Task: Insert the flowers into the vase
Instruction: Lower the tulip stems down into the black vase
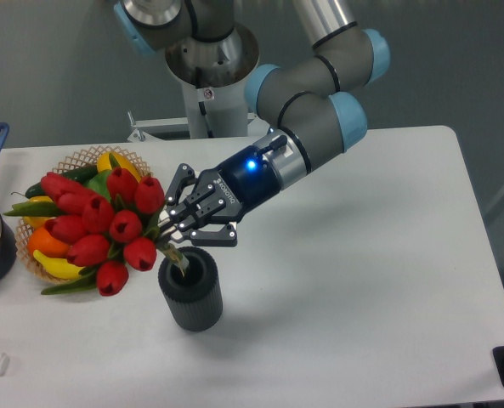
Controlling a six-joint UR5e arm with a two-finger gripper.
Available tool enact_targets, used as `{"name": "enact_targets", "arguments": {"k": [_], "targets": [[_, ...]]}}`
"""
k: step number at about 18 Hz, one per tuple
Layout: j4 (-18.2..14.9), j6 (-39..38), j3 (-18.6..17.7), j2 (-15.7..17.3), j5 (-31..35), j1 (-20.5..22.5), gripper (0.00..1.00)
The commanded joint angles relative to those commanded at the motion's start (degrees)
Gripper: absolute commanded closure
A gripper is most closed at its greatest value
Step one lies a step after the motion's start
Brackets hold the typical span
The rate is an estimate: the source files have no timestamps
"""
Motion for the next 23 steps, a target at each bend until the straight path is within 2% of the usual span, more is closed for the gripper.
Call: {"name": "enact_targets", "arguments": {"k": [2,6,23], "targets": [[0.0,1.2,-0.7,-0.7,0.0,-0.1,0.80],[0.0,1.8,-2.9,-1.2,0.2,0.4,0.79],[0.0,7.6,-5.9,-4.7,1.4,1.9,0.76]]}}
